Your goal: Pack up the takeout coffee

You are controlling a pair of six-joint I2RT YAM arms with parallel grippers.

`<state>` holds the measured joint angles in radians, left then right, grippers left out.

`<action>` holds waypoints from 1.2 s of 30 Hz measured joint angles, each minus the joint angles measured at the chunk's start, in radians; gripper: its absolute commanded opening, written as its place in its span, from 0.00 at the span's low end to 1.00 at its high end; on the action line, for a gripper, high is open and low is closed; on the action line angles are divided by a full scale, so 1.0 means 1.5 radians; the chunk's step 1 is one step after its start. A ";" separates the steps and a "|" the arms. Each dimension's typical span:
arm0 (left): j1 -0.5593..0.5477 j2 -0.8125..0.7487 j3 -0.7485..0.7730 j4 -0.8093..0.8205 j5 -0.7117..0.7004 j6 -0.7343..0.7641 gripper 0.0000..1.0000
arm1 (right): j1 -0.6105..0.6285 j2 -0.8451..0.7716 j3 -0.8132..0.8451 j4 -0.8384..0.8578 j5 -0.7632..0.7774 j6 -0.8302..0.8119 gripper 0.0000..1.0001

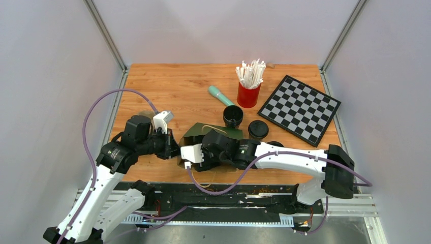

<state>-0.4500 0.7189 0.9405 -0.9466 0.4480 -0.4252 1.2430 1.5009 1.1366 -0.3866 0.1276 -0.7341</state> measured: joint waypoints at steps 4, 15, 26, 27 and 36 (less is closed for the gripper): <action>0.000 0.000 0.000 0.000 0.000 0.003 0.00 | 0.000 -0.024 -0.003 -0.004 -0.004 0.000 0.68; 0.000 0.001 0.000 -0.003 0.008 0.014 0.00 | 0.000 -0.042 -0.018 0.001 0.002 -0.011 0.67; 0.000 -0.060 -0.052 0.014 0.028 0.019 0.00 | 0.009 -0.040 -0.018 -0.004 -0.022 -0.028 0.67; 0.000 -0.063 -0.054 0.014 0.028 0.020 0.00 | 0.011 -0.038 -0.018 -0.004 -0.026 -0.030 0.67; 0.000 -0.067 -0.056 0.015 0.035 0.020 0.00 | 0.017 0.012 -0.010 -0.006 -0.033 -0.067 0.69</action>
<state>-0.4496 0.6189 0.8570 -0.9237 0.4999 -0.3946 1.2682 1.5192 1.1213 -0.3954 0.0788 -0.8352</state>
